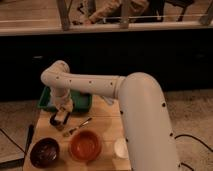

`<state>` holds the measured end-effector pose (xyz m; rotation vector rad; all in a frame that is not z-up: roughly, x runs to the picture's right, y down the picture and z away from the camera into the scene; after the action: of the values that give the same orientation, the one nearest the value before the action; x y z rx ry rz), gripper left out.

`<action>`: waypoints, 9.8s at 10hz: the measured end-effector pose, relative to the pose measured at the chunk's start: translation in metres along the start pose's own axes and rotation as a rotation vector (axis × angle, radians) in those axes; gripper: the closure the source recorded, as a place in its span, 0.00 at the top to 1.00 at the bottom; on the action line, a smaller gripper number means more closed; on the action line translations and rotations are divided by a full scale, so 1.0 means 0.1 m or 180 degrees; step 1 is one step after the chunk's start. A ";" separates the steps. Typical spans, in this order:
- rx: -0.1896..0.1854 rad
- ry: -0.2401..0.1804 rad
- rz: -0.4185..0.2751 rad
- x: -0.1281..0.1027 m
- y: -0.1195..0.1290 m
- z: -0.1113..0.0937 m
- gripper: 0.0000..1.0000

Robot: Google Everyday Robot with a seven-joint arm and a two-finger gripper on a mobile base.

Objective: Place eraser in metal cup

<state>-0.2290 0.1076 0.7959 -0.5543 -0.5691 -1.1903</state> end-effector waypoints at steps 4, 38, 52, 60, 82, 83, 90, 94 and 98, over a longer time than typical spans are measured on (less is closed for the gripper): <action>-0.0002 -0.0012 0.0017 0.03 -0.02 0.00 0.03; 0.0011 -0.0290 0.0138 0.11 -0.24 0.20 0.03; -0.0113 -0.0059 -0.0262 -0.41 -0.62 0.02 0.03; -0.0074 -0.0007 -0.0175 -0.58 -0.48 0.02 0.48; -0.0084 -0.0074 -0.0136 -0.48 -0.46 -0.01 0.80; -0.0084 -0.0073 -0.0133 -0.48 -0.46 -0.01 0.80; -0.0084 -0.0074 -0.0130 -0.47 -0.45 -0.01 0.80; -0.0084 -0.0075 -0.0130 -0.47 -0.45 -0.01 0.80; -0.0087 -0.0079 -0.0129 -0.47 -0.45 0.00 0.80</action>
<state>-0.2844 0.1280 0.7683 -0.5837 -0.5882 -1.2326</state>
